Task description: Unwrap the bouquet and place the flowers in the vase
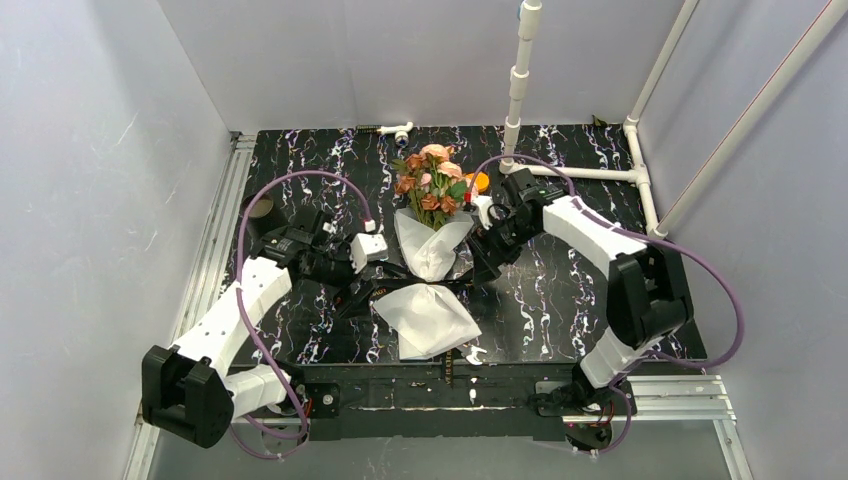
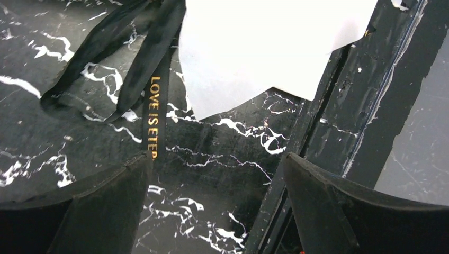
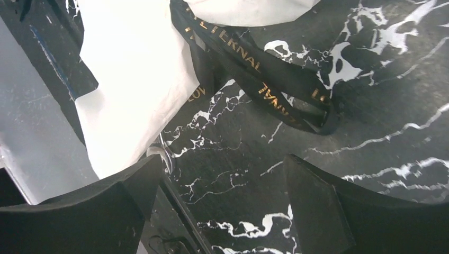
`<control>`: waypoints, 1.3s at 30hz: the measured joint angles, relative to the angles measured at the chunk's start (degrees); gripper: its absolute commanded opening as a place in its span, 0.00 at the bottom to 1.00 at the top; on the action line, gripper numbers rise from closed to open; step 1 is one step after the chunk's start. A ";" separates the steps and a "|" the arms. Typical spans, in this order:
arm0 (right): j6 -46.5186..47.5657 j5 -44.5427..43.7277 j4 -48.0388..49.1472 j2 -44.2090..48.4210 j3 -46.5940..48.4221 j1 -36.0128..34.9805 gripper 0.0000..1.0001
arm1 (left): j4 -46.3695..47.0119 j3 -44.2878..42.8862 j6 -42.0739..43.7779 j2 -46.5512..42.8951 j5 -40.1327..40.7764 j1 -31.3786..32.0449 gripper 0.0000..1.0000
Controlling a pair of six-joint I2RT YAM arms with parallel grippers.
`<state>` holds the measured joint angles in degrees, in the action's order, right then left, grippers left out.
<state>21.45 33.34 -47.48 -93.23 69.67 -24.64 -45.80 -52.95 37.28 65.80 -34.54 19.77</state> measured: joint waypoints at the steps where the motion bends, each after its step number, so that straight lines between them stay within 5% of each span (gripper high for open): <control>1: -0.17 0.52 0.55 -0.94 -0.55 -0.17 0.92 | 0.48 0.96 0.96 0.04 -0.44 0.28 0.88; 15: -2.40 6.14 6.25 -17.68 3.72 -2.91 0.77 | 7.87 8.24 6.03 -1.18 -1.07 6.99 0.80; 27: -9.81 10.54 11.76 -29.55 21.00 -6.45 0.83 | 20.72 8.11 9.99 -0.50 1.75 18.64 0.77; 32: -13.09 10.40 13.09 -24.28 17.68 -3.45 0.85 | 24.94 6.97 14.29 2.75 2.32 26.08 0.85; 39: -18.29 7.19 13.25 -3.32 -0.09 2.95 0.83 | 30.32 5.81 17.51 8.33 3.80 31.28 0.86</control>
<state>3.16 40.53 -34.24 -96.55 69.58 -21.69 -15.49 -47.13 54.78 74.13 -30.74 51.05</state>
